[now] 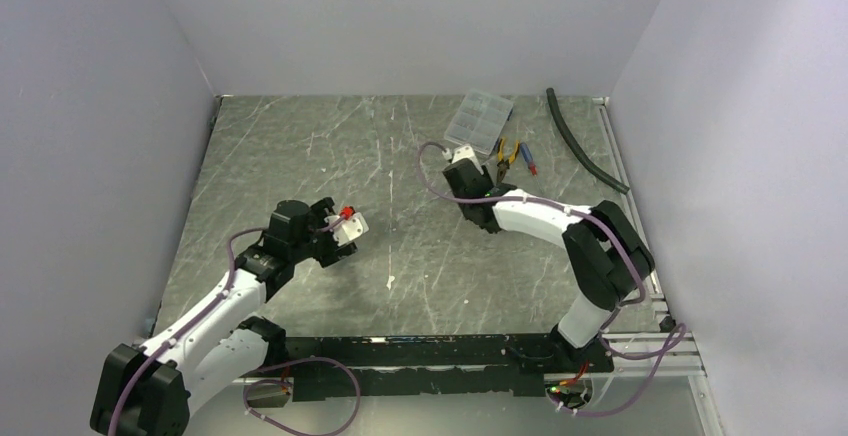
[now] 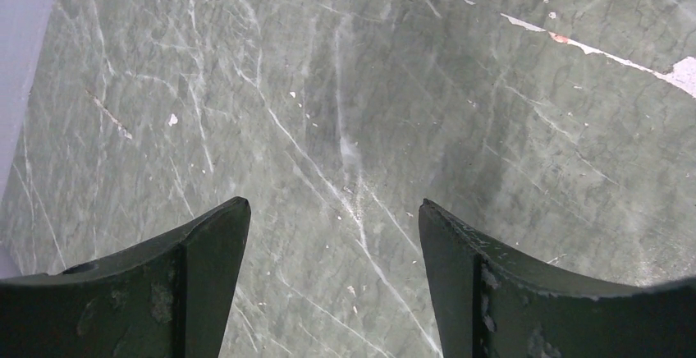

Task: Organize the sunglasses
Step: Pick up the sunglasses case from the center of the board, then place the sunglasses case at the center of the board.

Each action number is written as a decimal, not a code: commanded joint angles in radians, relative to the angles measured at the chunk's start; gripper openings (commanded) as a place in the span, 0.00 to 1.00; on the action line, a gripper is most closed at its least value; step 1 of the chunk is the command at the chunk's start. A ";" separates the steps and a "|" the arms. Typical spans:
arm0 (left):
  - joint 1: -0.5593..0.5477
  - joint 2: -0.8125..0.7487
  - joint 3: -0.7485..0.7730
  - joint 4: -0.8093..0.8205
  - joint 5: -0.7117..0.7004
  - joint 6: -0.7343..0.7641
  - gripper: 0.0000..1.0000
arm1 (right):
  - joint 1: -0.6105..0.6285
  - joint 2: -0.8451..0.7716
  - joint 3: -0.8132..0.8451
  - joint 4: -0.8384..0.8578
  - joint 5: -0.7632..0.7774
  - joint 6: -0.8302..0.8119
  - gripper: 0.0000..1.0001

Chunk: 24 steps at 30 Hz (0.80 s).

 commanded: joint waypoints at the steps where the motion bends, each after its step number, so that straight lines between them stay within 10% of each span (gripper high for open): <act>1: 0.006 -0.008 0.004 0.043 -0.010 -0.010 0.80 | -0.034 0.050 0.039 -0.004 0.244 -0.088 0.45; 7: 0.007 0.019 0.011 0.049 -0.029 -0.004 0.80 | -0.019 0.234 0.125 -0.096 0.222 -0.063 0.53; 13: 0.006 0.023 0.011 0.043 -0.020 0.005 0.80 | 0.031 0.314 0.182 -0.172 0.182 -0.020 0.88; 24: 0.006 0.048 0.030 0.028 -0.021 -0.008 0.80 | 0.092 0.125 0.153 -0.124 -0.040 -0.012 1.00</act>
